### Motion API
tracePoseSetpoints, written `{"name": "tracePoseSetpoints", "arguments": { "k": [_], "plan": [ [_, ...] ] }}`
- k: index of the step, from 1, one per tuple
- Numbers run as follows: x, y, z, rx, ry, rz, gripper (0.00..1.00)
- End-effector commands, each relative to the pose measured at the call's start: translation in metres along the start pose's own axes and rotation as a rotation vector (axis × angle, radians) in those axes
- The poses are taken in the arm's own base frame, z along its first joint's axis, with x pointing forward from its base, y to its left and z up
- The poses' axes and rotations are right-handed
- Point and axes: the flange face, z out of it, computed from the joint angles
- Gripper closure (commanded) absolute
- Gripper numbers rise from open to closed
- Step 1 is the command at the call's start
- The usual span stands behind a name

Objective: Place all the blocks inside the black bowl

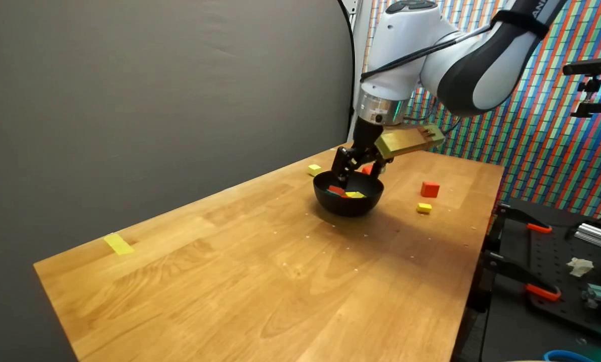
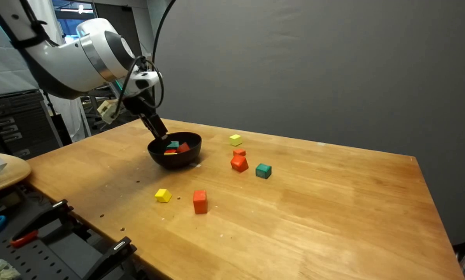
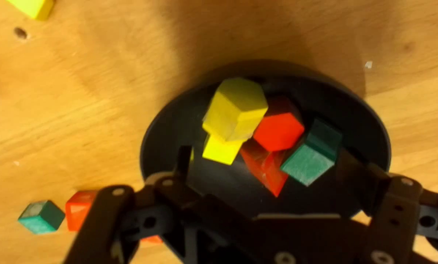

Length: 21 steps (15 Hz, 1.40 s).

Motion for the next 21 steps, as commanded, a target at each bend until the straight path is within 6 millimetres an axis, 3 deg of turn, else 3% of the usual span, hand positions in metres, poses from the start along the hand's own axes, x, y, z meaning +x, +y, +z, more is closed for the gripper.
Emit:
{"name": "tracePoseSetpoints", "arguments": {
  "k": [1,6,7,8,9,16,21],
  "plan": [
    [0.005,0.041,-0.058,0.067,0.050,-0.145,0.00],
    [-0.043,0.074,-0.082,0.141,0.038,-0.377,0.00],
    [-0.016,0.055,-0.073,0.156,0.054,-0.408,0.00],
    [-0.016,0.058,-0.080,0.207,0.075,-0.404,0.00],
    [-0.024,0.061,-0.073,0.142,0.037,-0.366,0.00],
    [-0.013,0.059,-0.073,0.179,0.067,-0.382,0.00],
    [0.050,0.066,-0.071,0.234,0.210,-0.310,0.00]
  ]
}}
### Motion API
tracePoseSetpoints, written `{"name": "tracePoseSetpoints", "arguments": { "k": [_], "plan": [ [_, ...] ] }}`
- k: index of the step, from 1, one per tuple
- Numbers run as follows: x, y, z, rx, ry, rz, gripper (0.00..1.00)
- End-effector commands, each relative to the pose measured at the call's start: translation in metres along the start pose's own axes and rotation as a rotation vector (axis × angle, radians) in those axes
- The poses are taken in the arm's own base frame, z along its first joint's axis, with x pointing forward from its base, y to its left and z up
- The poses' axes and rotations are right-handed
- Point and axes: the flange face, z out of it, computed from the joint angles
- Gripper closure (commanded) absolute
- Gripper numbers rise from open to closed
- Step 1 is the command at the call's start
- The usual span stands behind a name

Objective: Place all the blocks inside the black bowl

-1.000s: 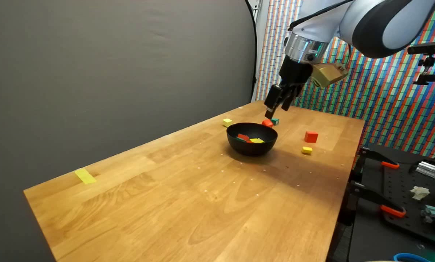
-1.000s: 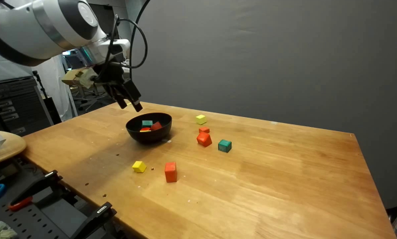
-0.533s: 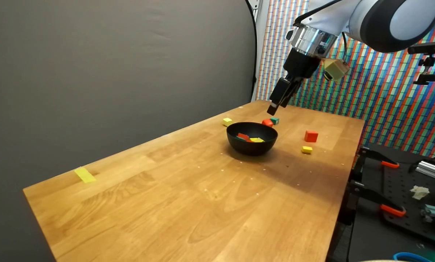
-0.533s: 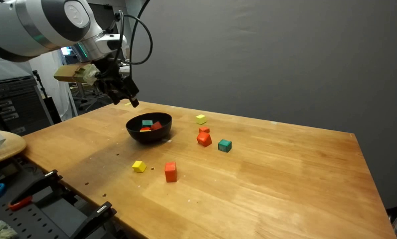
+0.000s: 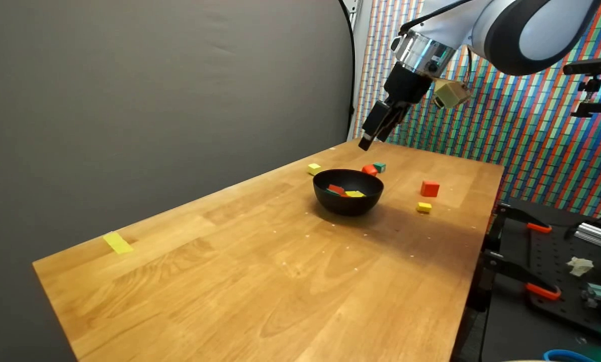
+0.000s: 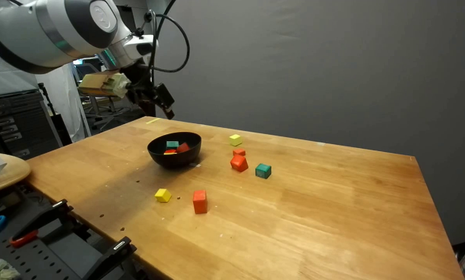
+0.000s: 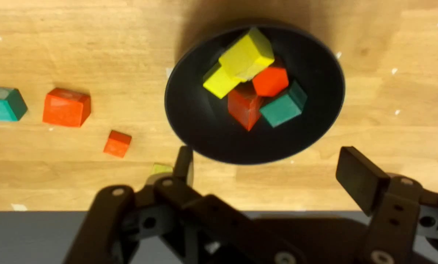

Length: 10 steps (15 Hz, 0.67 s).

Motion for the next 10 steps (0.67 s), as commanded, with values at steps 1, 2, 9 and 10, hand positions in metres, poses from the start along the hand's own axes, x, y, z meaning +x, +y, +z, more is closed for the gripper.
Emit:
{"name": "tracePoseSetpoints", "arguments": {
  "k": [1,2,9,10],
  "plan": [
    [0.046,0.020,0.010,0.015,0.119,0.046,0.00],
    [0.055,0.023,0.015,0.013,0.132,0.059,0.00],
    [0.129,0.035,0.088,-0.012,0.093,0.095,0.00],
    [0.141,0.045,0.102,-0.024,0.085,0.088,0.00]
  ]
}}
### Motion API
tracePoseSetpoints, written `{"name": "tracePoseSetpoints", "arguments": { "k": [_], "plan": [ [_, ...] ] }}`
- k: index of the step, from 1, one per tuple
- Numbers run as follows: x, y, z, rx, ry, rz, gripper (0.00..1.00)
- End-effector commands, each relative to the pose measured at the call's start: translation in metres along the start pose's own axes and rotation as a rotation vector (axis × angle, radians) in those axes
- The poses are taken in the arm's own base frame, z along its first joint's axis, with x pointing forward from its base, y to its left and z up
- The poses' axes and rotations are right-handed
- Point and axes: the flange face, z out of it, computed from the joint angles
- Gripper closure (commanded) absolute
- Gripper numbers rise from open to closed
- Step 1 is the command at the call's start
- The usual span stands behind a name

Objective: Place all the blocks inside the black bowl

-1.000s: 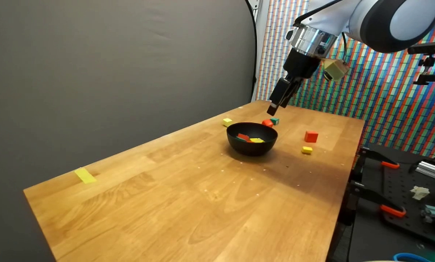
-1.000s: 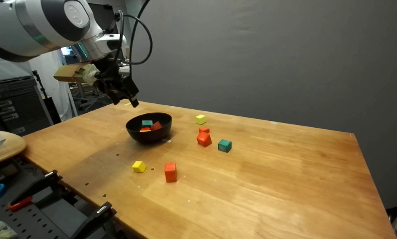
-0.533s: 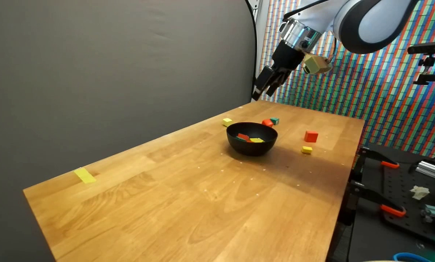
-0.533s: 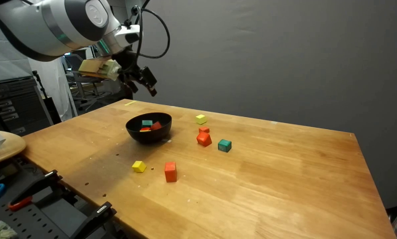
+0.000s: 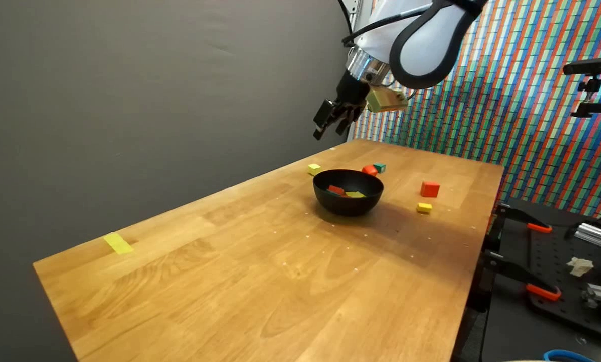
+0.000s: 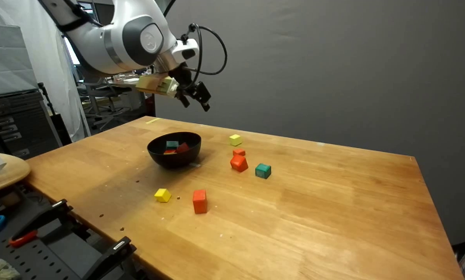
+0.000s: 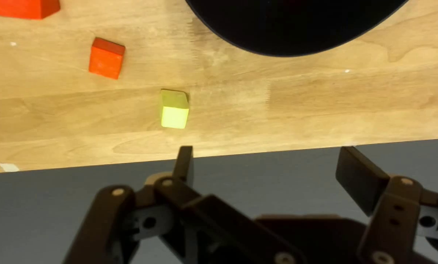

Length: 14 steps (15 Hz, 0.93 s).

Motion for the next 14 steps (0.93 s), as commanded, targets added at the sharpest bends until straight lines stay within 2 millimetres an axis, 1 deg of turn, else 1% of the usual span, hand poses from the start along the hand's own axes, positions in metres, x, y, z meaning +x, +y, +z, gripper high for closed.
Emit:
{"name": "tracePoseSetpoints", "arguments": {
  "k": [1,2,3,4,5,6,9,11,12,14],
  "plan": [
    [0.050,0.027,0.055,-0.067,-0.011,-0.005,0.00],
    [0.058,0.035,0.066,-0.082,-0.021,0.018,0.00],
    [0.062,0.035,0.073,-0.085,-0.028,0.021,0.00],
    [0.062,0.029,0.074,-0.068,-0.033,0.005,0.00],
    [0.046,0.037,0.064,-0.075,-0.035,0.019,0.00],
    [0.050,0.036,0.071,-0.077,-0.036,0.015,0.00],
    [0.052,0.030,0.083,-0.084,-0.047,0.005,0.00],
    [0.059,0.039,0.097,-0.140,-0.038,0.039,0.00],
    [0.063,0.046,0.104,-0.168,-0.038,0.079,0.00],
    [0.067,0.053,0.115,-0.209,-0.039,0.148,0.00]
  ]
}}
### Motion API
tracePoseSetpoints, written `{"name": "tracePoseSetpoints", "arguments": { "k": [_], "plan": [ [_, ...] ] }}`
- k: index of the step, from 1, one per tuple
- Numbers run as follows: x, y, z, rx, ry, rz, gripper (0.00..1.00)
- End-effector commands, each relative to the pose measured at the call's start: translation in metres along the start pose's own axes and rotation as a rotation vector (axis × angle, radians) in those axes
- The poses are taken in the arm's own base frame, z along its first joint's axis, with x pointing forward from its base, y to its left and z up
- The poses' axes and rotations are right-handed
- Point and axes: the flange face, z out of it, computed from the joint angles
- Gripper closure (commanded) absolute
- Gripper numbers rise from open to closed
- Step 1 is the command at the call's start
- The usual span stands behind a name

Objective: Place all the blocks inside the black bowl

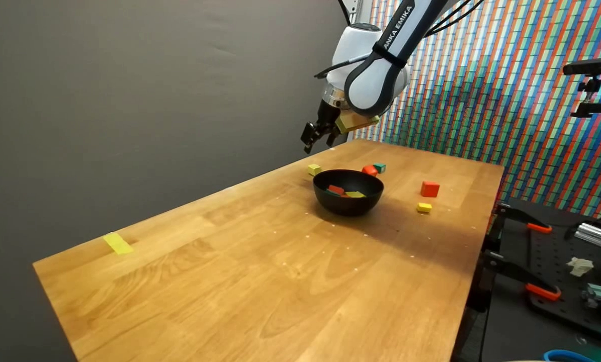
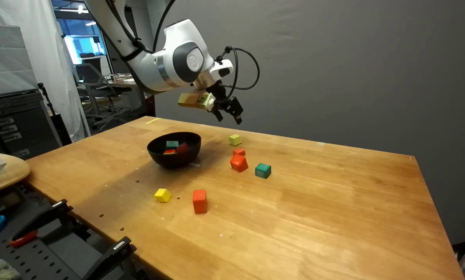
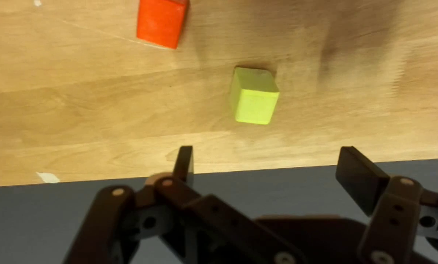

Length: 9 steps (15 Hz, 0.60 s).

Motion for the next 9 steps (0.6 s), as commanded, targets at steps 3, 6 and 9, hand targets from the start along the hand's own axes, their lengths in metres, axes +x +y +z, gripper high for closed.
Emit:
{"name": "tracePoseSetpoints", "arguments": {
  "k": [3,6,9],
  "plan": [
    [0.014,-0.010,0.031,-0.051,-0.055,0.172,0.00],
    [0.005,-0.026,0.039,-0.037,-0.122,0.194,0.00],
    [0.003,-0.022,0.046,-0.065,-0.132,0.222,0.29]
  ]
}}
